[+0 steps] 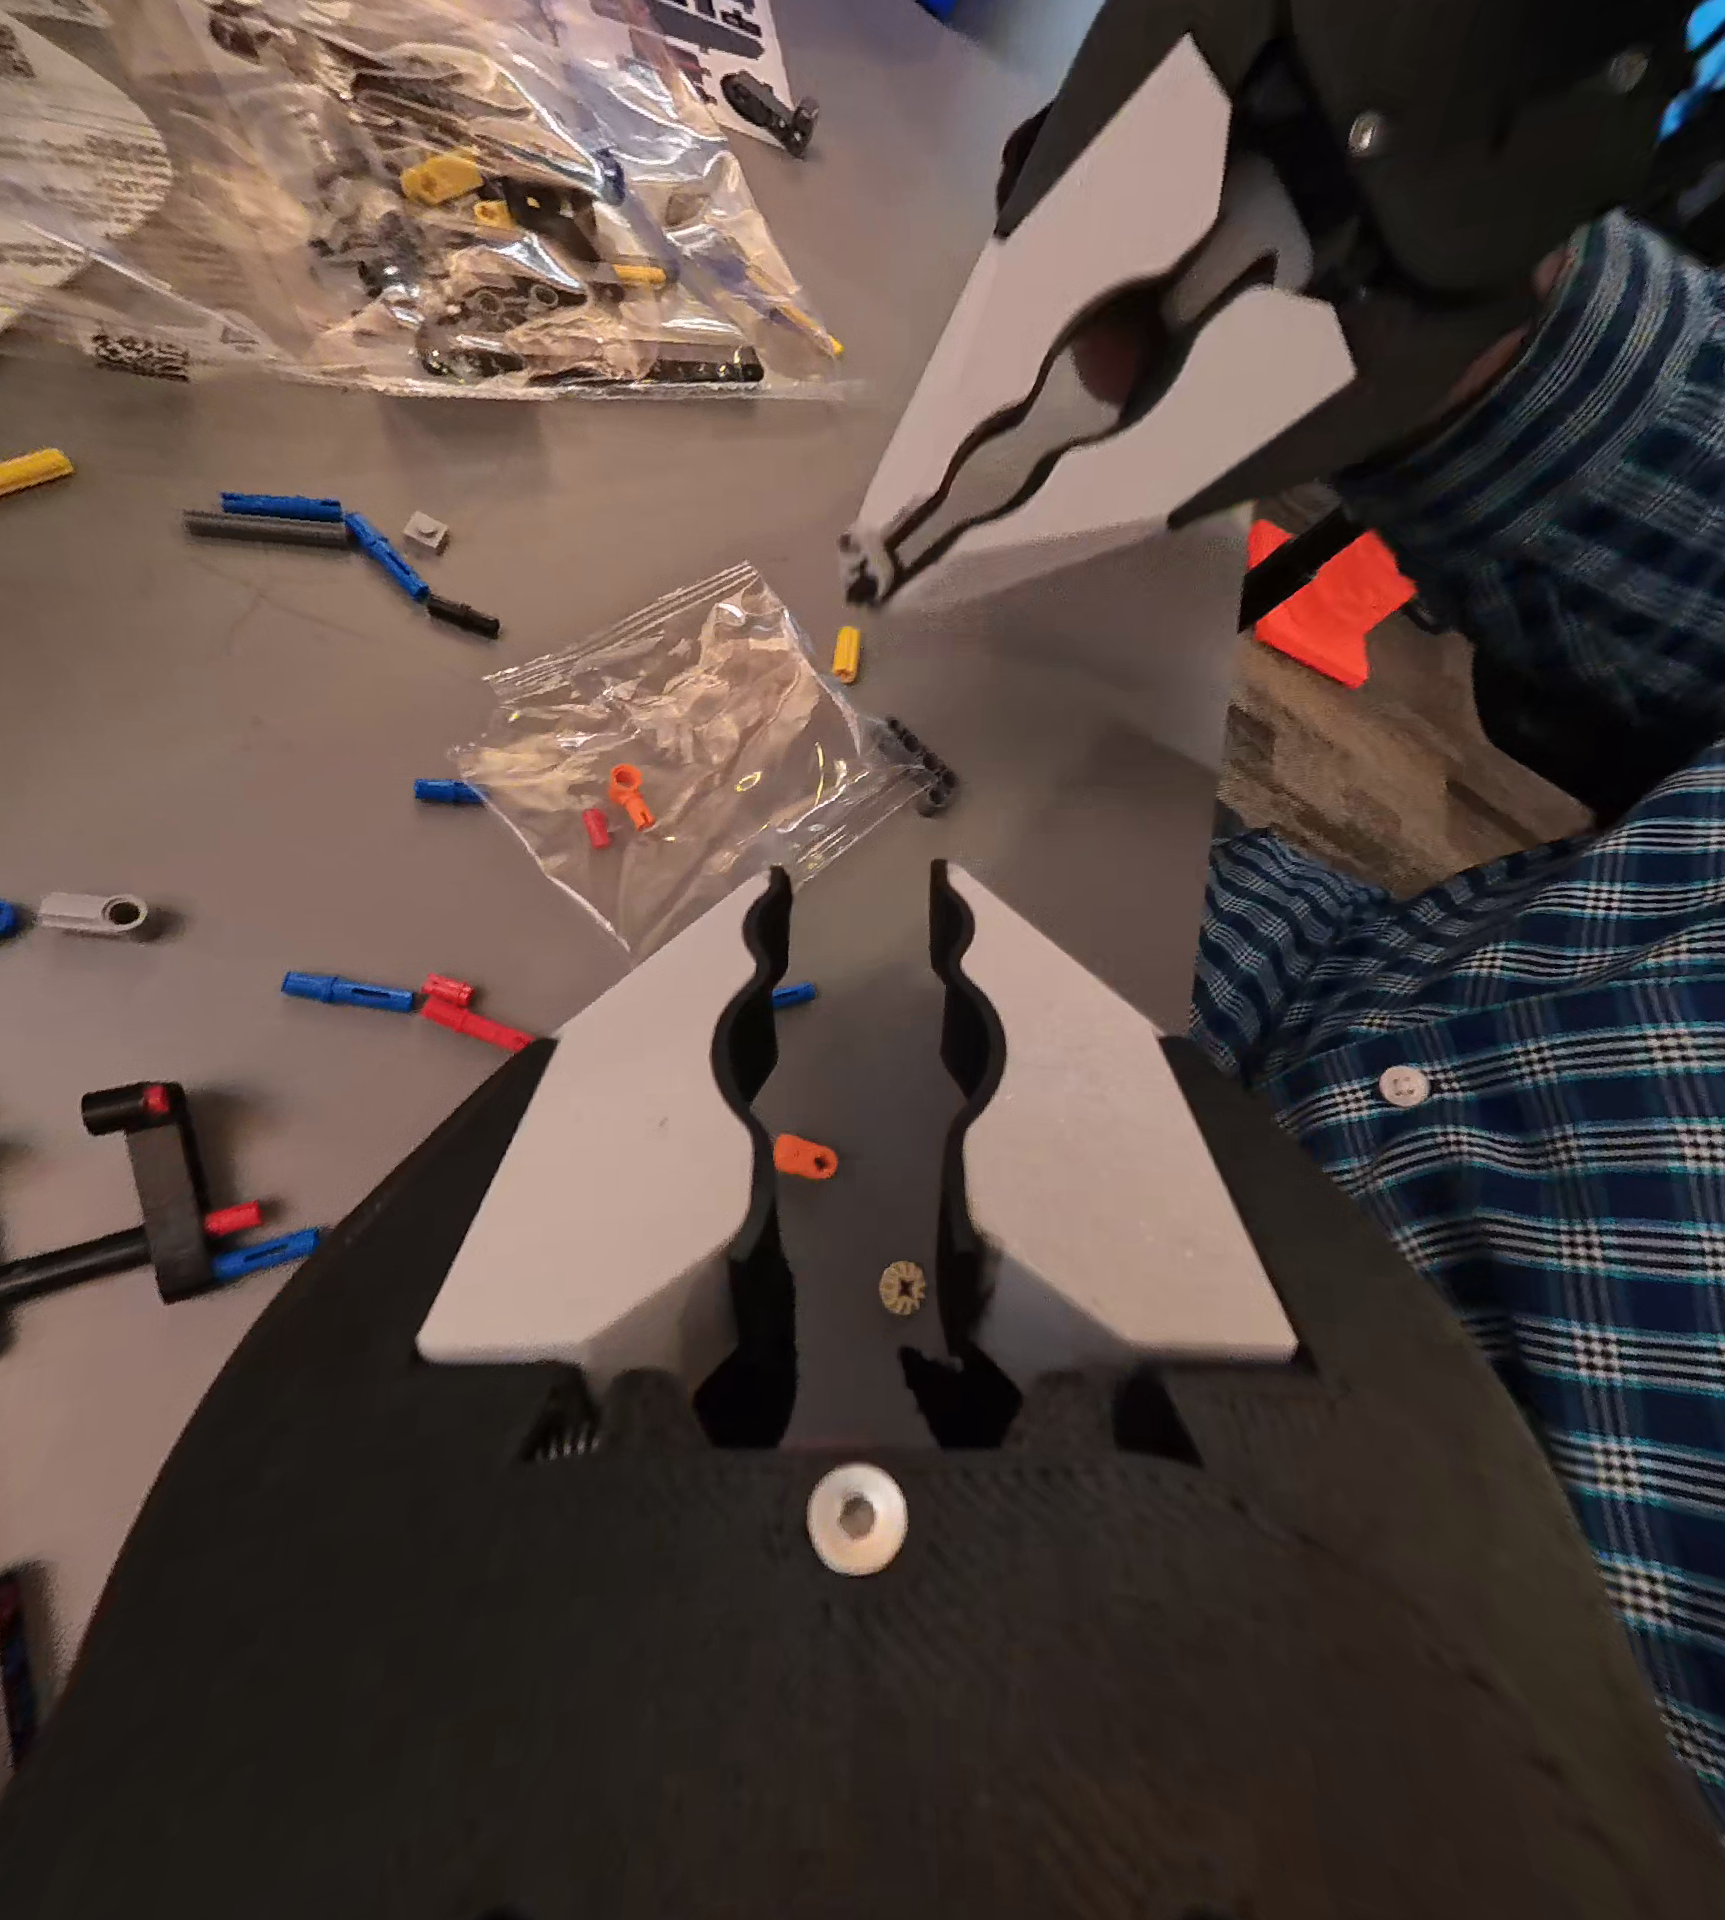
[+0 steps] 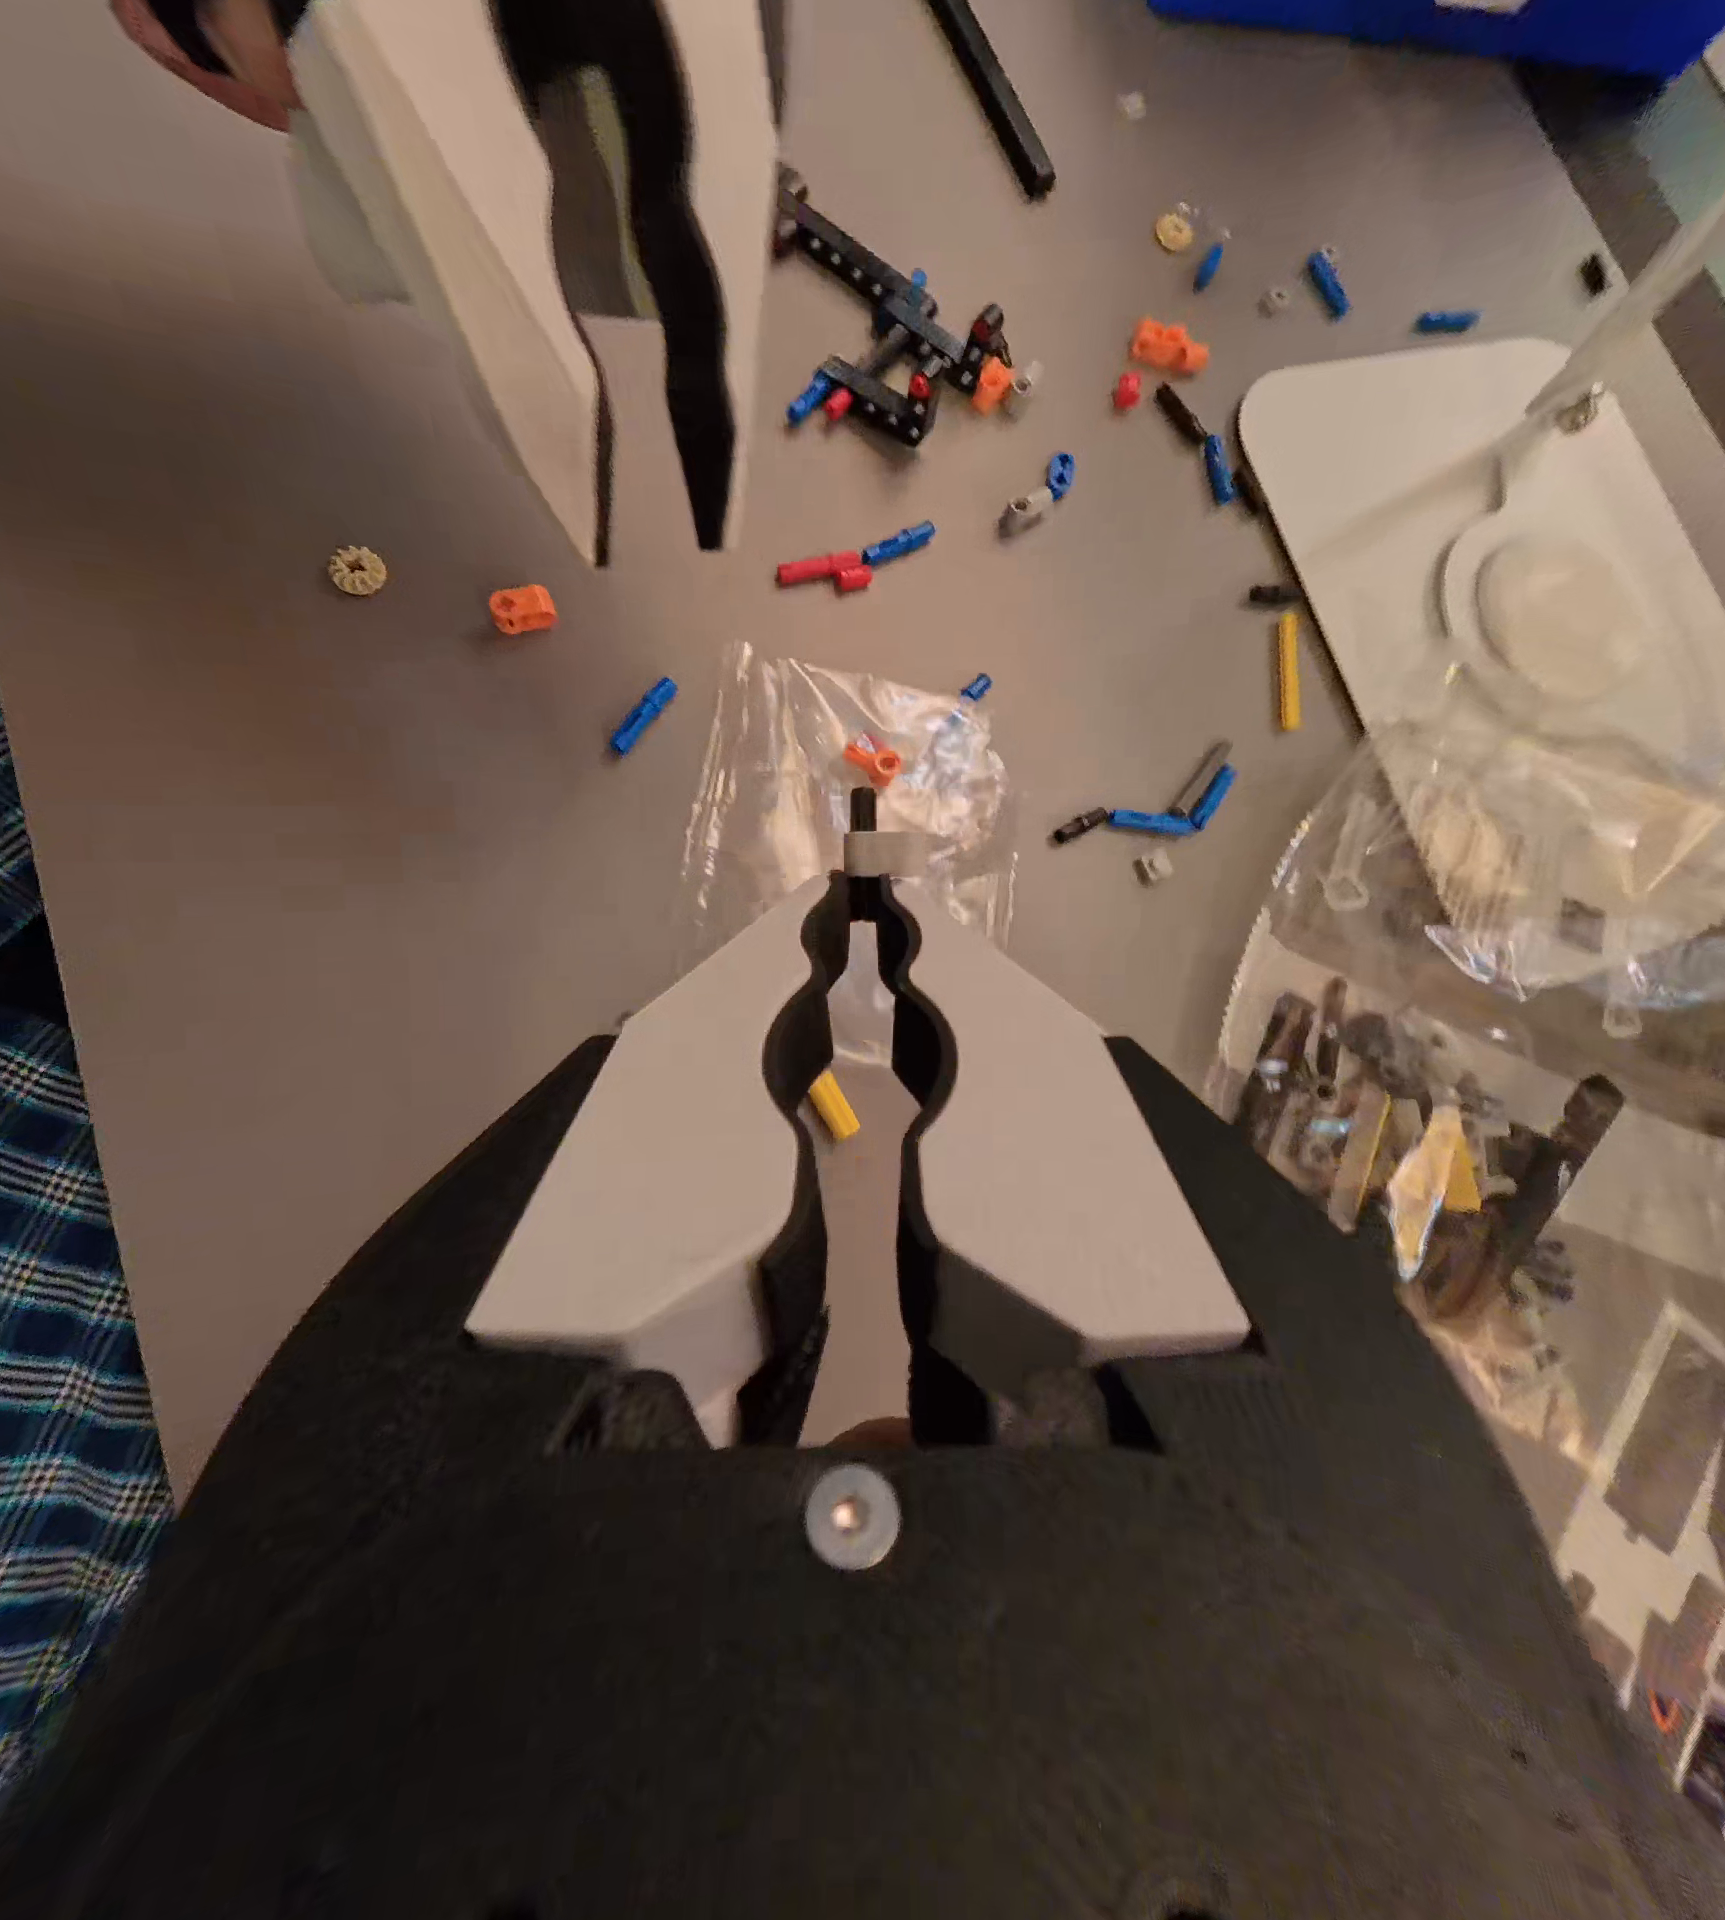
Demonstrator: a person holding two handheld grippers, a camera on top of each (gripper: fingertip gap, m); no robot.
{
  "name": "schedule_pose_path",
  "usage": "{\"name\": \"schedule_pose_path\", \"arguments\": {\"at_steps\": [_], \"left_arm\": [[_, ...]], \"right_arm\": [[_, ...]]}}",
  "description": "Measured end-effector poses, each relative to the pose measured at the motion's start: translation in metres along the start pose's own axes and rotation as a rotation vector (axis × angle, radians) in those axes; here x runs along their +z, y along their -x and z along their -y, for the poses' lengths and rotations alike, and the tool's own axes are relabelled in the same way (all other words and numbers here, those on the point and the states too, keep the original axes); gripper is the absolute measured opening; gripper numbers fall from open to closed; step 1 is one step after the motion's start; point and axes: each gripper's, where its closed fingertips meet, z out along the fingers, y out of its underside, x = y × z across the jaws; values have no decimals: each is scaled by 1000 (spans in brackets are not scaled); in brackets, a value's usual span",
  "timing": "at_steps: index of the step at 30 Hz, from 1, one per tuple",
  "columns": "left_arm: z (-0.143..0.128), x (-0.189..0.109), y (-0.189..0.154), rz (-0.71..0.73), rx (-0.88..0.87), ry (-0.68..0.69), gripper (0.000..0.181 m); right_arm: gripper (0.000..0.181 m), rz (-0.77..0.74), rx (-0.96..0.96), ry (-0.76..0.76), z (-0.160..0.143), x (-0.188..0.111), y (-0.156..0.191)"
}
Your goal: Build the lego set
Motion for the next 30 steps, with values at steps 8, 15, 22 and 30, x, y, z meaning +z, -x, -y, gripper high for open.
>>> {"name": "schedule_pose_path", "arguments": {"at_steps": [8,15,22,30], "left_arm": [[-8,-1,2,29,-9,4,24],[-7,3,2,46,-13,5,24],[-8,4,1,57,-20,6,25],[-12,2,2,82,-22,8,26]], "right_arm": [[2,39,186,130,-65,-27,-13],[2,166,315,185,-95,-32,10],[4,197,367,193,-103,-29,15],[10,194,367,201,-107,-29,15]]}}
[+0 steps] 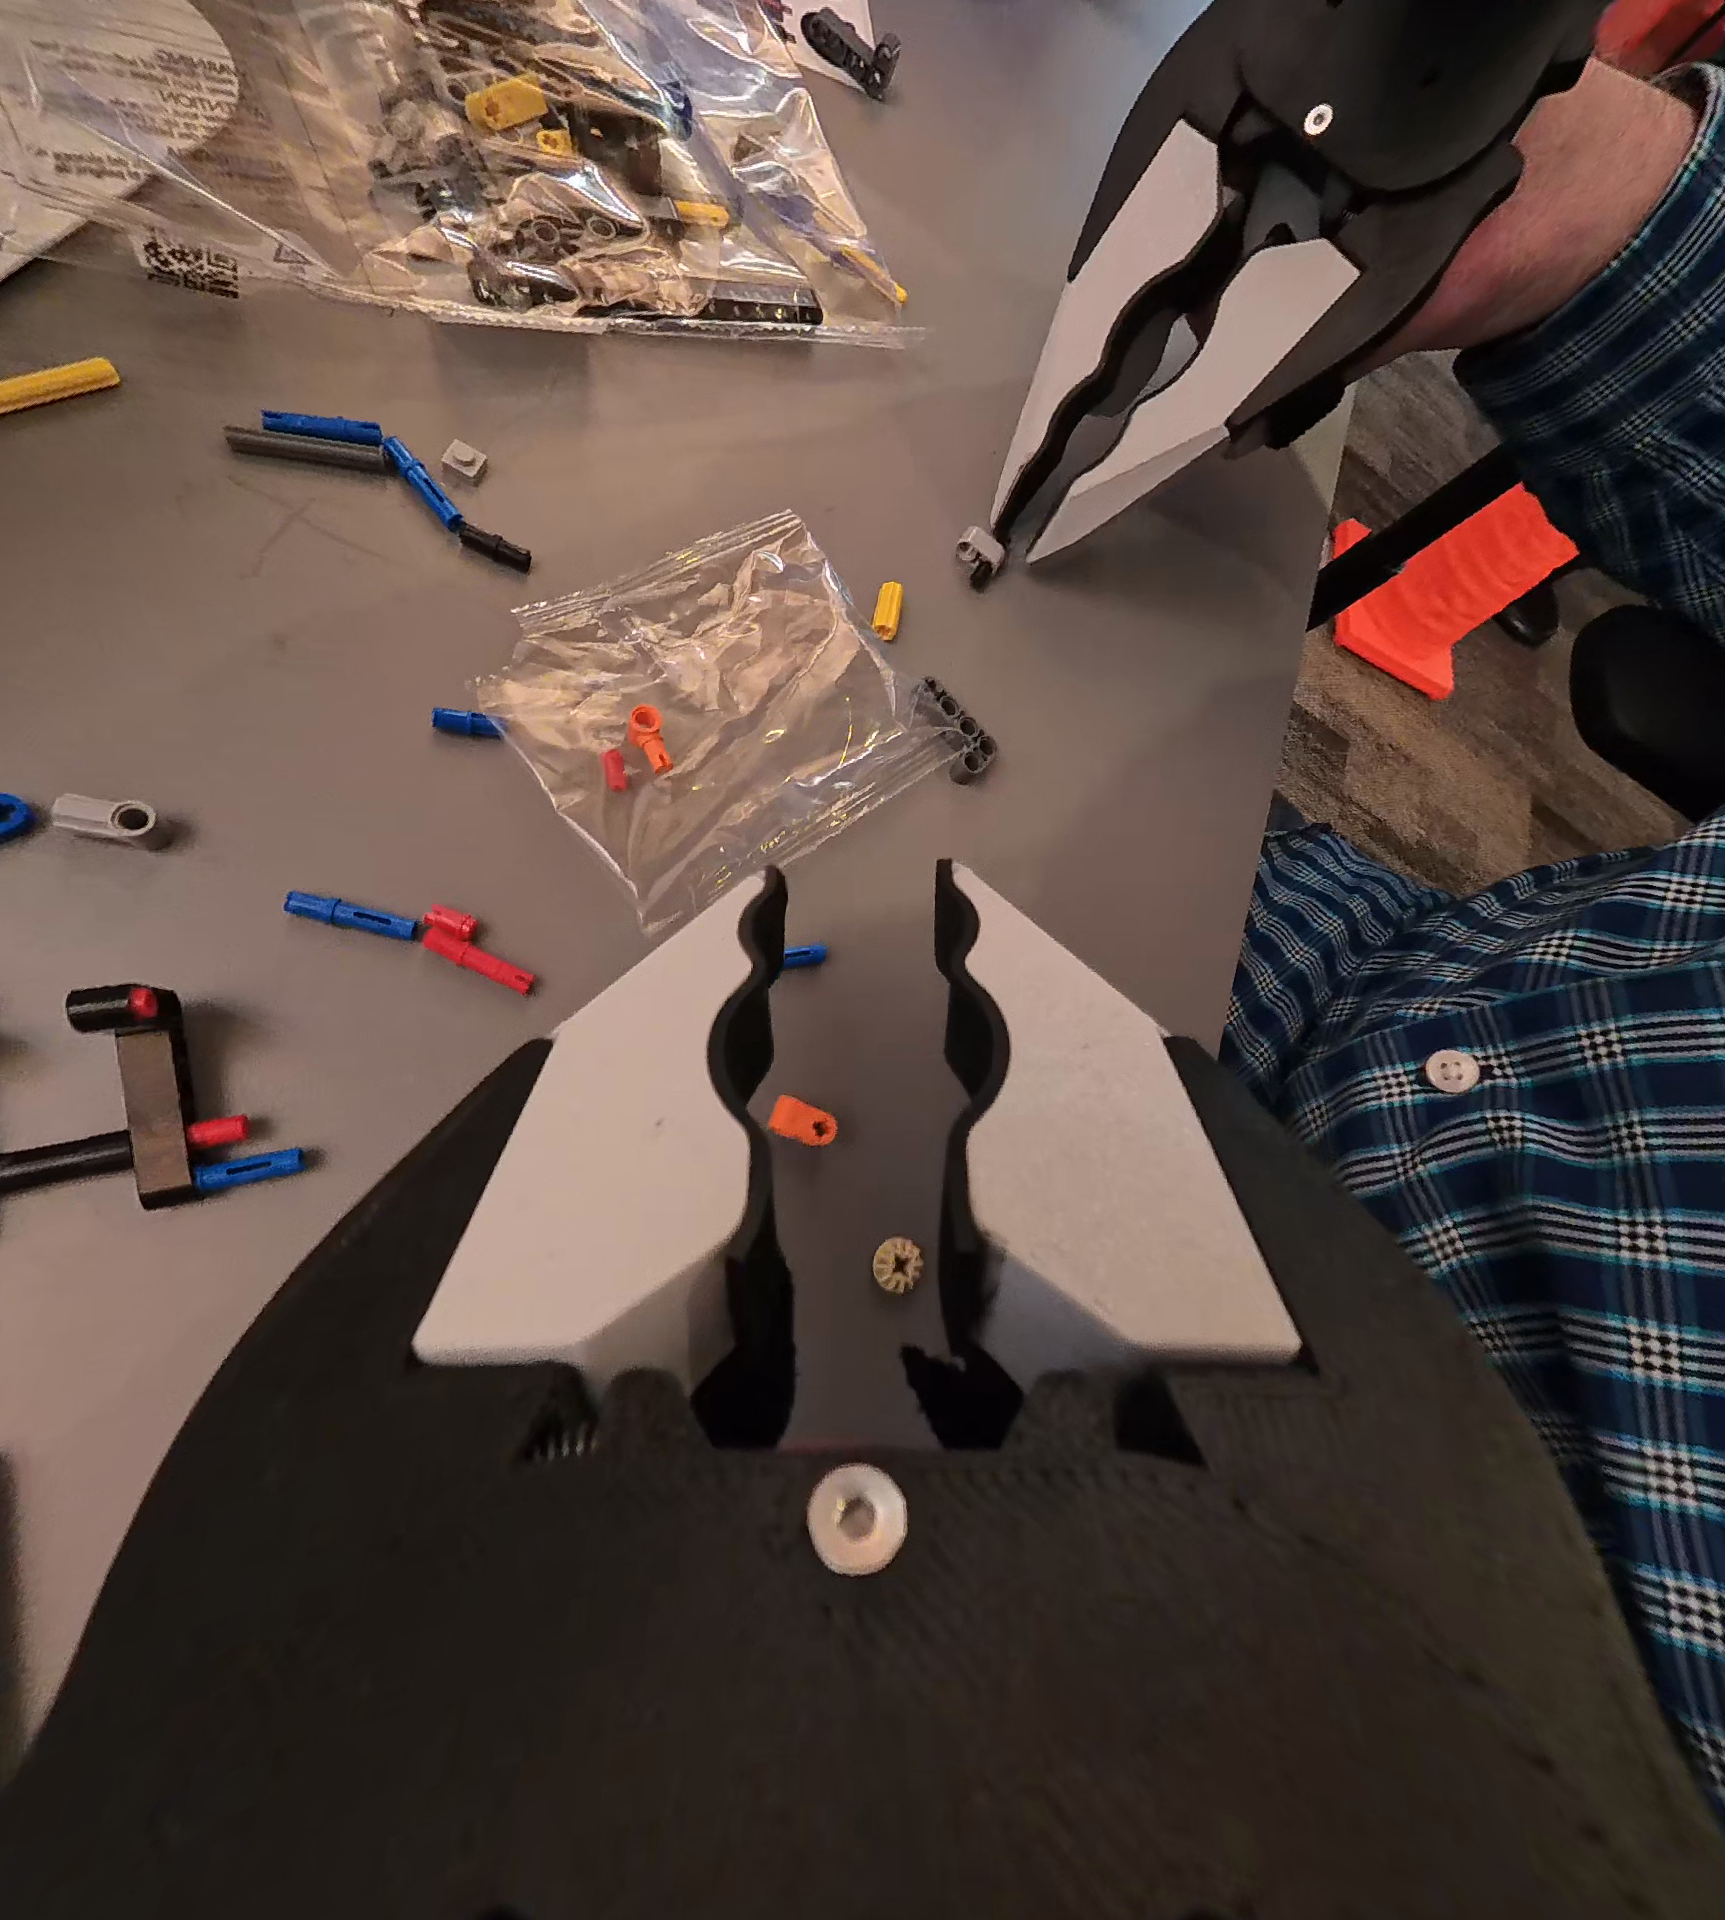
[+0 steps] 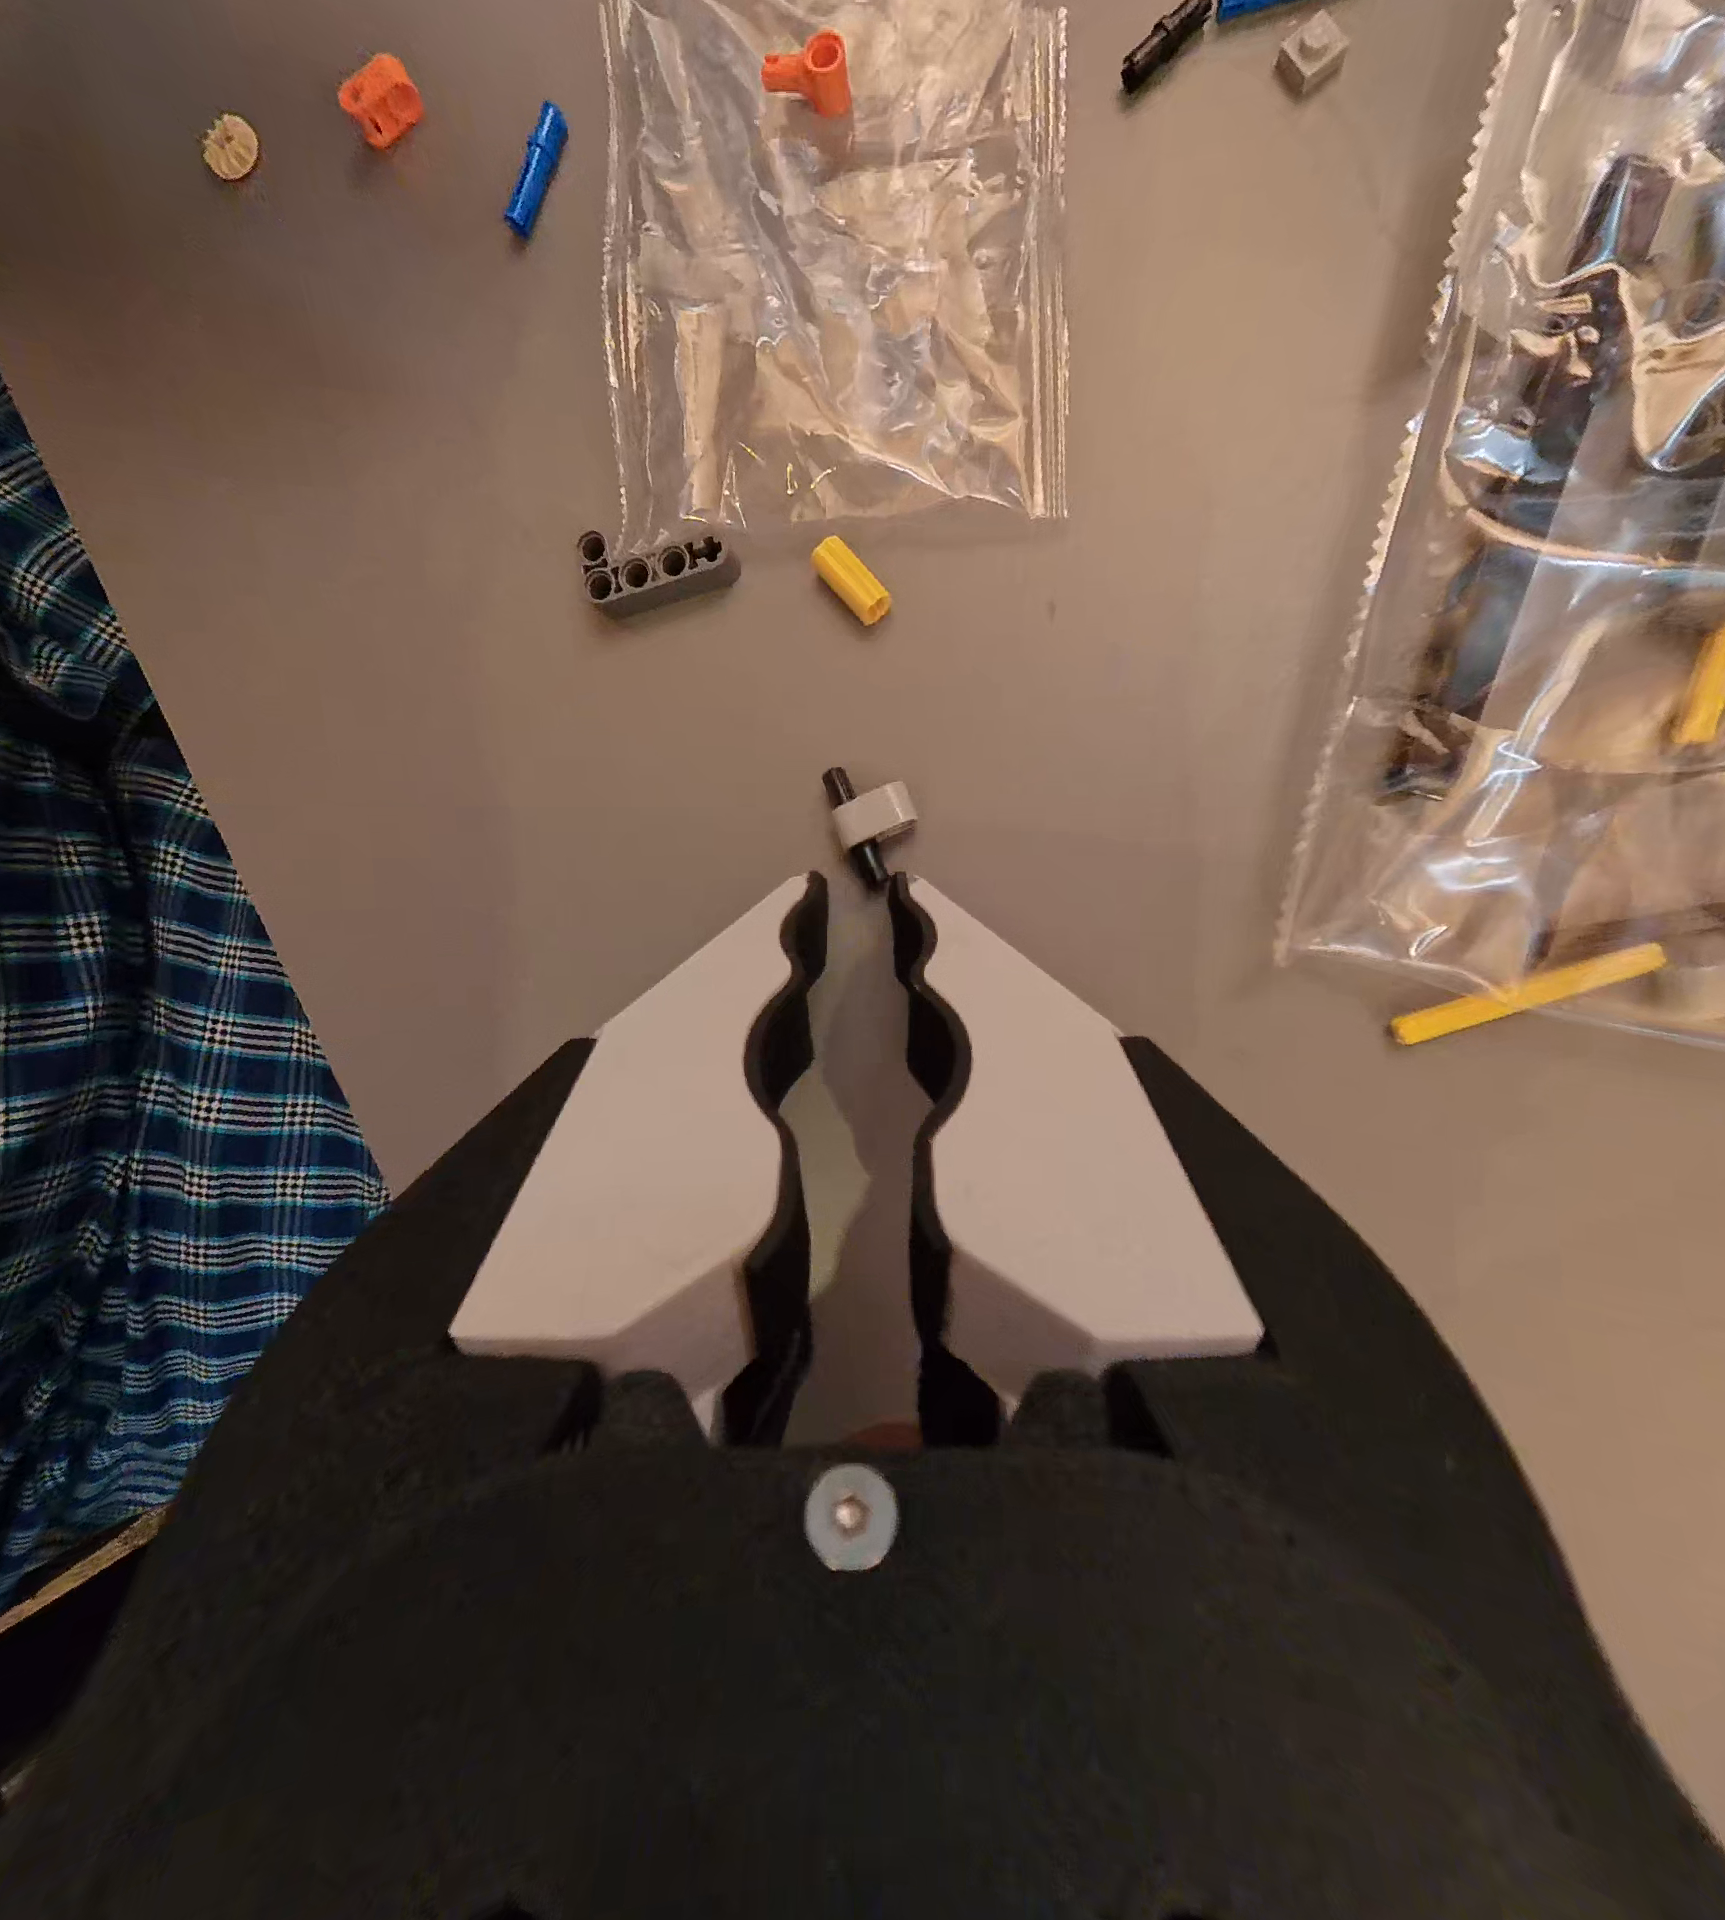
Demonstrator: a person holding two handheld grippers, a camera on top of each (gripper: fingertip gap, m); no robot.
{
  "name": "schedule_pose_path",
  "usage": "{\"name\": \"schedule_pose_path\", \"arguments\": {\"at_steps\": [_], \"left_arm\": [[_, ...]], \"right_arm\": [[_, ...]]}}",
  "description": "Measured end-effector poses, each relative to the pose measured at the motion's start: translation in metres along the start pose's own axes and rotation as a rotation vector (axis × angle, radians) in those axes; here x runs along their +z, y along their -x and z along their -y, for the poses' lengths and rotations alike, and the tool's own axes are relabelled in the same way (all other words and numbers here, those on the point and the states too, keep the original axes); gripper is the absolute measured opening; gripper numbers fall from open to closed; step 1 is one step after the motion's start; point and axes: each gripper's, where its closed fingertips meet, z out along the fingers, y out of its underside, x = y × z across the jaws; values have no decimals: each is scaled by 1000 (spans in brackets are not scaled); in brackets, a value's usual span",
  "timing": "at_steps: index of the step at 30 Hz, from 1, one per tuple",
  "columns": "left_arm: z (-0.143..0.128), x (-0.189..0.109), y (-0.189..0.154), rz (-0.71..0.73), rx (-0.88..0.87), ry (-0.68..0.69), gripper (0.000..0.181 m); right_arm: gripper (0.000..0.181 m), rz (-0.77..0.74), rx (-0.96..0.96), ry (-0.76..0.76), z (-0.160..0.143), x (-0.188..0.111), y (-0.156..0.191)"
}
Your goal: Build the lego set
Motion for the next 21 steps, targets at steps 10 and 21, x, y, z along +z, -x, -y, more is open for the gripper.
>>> {"name": "schedule_pose_path", "arguments": {"at_steps": [10,21], "left_arm": [[-14,-22,7,99,18,-14,27],[-19,-10,-3,119,74,8,27]], "right_arm": [[15,-31,-120,-59,22,-9,13],[49,-57,-222,-39,47,37,39]]}}
